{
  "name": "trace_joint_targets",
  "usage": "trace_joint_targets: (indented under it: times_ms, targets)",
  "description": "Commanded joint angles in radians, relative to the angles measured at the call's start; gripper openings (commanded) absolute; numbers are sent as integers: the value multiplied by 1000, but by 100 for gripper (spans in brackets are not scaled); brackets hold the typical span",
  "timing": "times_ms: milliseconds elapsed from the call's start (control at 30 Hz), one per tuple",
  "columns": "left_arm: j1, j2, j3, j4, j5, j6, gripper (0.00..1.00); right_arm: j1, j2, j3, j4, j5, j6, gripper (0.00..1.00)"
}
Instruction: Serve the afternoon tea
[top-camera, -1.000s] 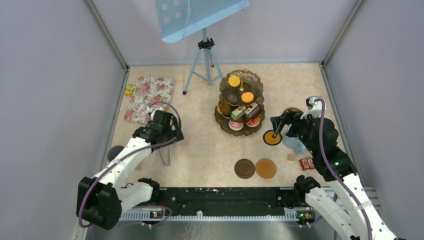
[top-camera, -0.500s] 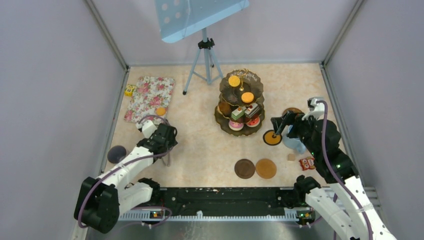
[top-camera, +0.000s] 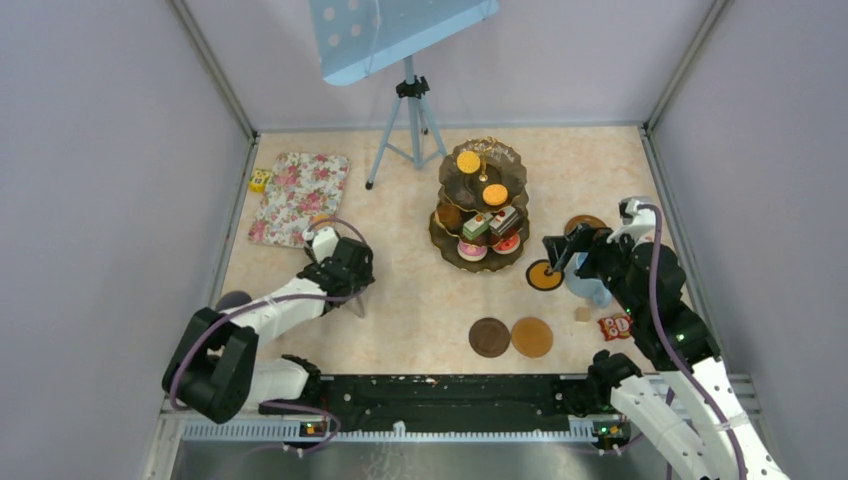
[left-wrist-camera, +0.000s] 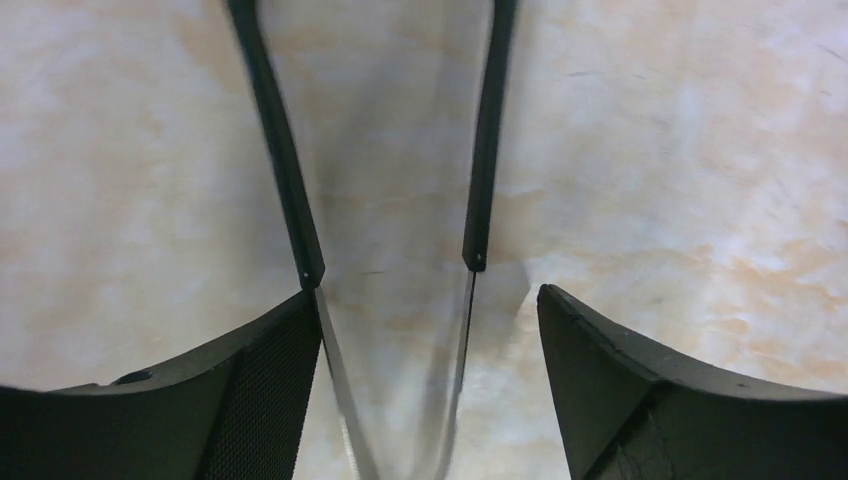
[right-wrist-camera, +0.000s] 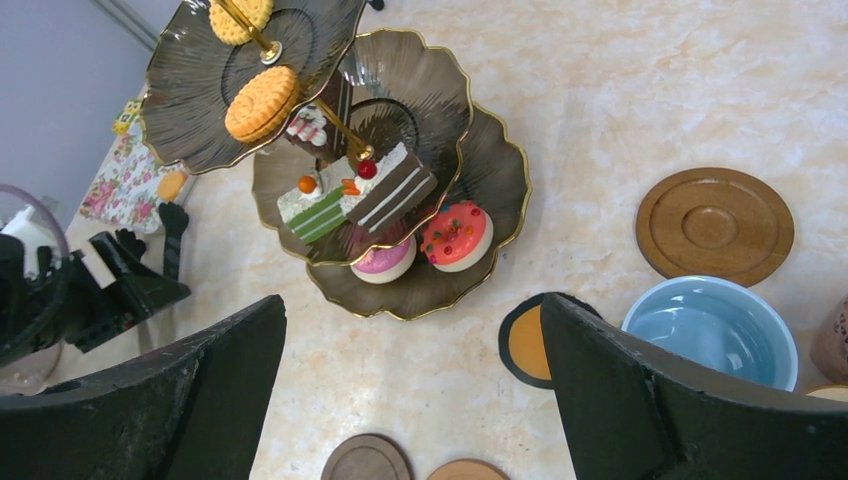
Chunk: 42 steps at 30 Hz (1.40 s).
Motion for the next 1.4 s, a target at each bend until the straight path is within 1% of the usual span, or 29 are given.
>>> trace_joint_targets:
  times_ms: [0, 100, 200, 267, 367, 433, 500, 567, 700, 767, 833, 933, 1000, 1067, 1167, 1267, 1367]
  targets:
    - [-85, 119, 64, 67, 38, -26, 82, 12, -12, 12, 13, -15, 25, 95]
    - [-120, 164, 73, 51, -32, -88, 81, 11, -14, 14, 9, -17, 29, 95]
    - [-125, 196, 40, 64, -92, -150, 84, 11, -16, 16, 9, -21, 31, 95]
    - [-135, 222, 37, 56, -125, -176, 84, 11, -14, 17, 11, -26, 28, 95]
    - [-163, 262, 46, 48, -177, -221, 77, 12, -9, 19, 10, -33, 21, 95]
    - [-170, 286, 52, 49, -183, -251, 76, 12, -8, 17, 15, -35, 21, 95]
    - [-172, 325, 64, 50, -188, -266, 72, 11, -7, 17, 19, -41, 22, 95]
    - [-176, 356, 89, 27, -199, -294, 72, 11, -6, 18, 19, -40, 20, 95]
    - [-179, 369, 115, -10, -216, -306, 66, 12, -17, 18, 9, -29, 13, 95]
    - [-194, 344, 133, -72, -242, -315, 64, 11, -22, 20, 3, -23, 6, 95]
    - [-206, 299, 141, -127, -254, -309, 59, 12, -25, 21, -4, -16, 0, 95]
    - [-210, 189, 124, -161, -227, -274, 50, 12, -32, 13, -1, -7, -3, 95]
    - [-210, 95, 105, -170, -205, -256, 47, 12, -31, 2, 11, -9, -1, 95]
    - [-210, 25, 110, -210, -195, -248, 46, 12, -28, -5, 20, -16, 2, 95]
    - [-211, -55, 153, -313, -190, -227, 46, 11, -22, -5, 27, -19, 0, 95]
    - [-210, -103, 229, -406, -171, -159, 46, 11, -23, -4, 22, -13, -7, 95]
    - [-197, -136, 314, -481, -144, -50, 47, 11, -22, -4, 19, -5, -12, 95]
